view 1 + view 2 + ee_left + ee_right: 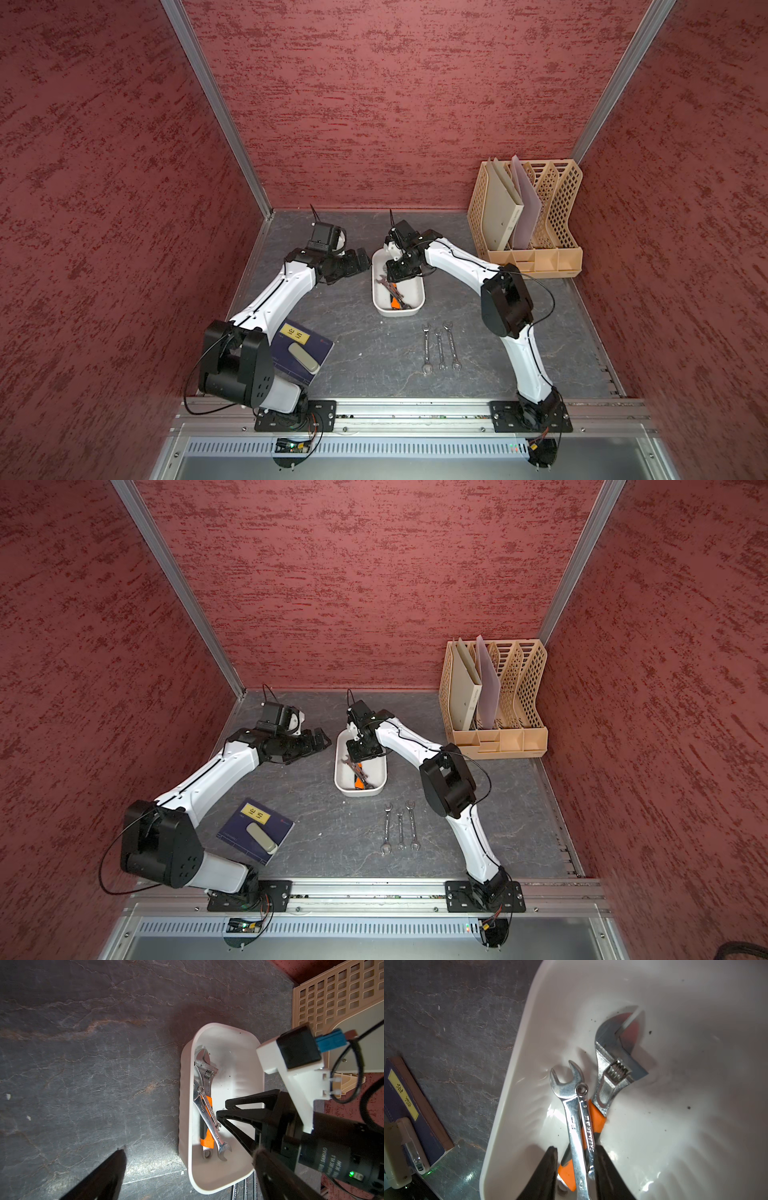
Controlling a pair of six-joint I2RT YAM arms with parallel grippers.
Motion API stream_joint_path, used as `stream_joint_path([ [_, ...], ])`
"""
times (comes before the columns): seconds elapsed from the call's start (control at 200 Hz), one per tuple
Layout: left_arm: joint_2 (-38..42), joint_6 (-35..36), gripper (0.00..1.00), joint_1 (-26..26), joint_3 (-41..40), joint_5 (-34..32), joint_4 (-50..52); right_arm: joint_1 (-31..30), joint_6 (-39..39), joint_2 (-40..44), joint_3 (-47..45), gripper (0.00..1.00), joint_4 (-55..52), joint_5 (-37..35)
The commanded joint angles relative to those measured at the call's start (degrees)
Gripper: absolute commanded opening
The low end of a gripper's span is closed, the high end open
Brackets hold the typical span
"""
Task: Take out the wrench from the storage box
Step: Pick up the wrench from the storage box.
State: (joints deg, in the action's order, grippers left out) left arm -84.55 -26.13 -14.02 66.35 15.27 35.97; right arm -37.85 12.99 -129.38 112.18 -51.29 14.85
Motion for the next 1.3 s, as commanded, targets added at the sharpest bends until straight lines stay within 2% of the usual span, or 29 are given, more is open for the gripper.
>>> stream_joint_path([
  [0.0,-1.0,0.28,1.0,0.49,0.89,0.74,-0.98,0.35,-0.35,-1.53,2.08,0.35,-0.92,1.66],
  [0.987,-1.52,0.39,1.0,0.92,1.15,0.67,-0.98,1.15,-0.12,-5.69,0.67,0.35,-0.48,1.11],
  [1.297,-1.29,0.64,1.0,1.54,1.46,0.2,-0.48,1.63,0.07,-7.2,0.56,0.28,-0.11,1.98],
])
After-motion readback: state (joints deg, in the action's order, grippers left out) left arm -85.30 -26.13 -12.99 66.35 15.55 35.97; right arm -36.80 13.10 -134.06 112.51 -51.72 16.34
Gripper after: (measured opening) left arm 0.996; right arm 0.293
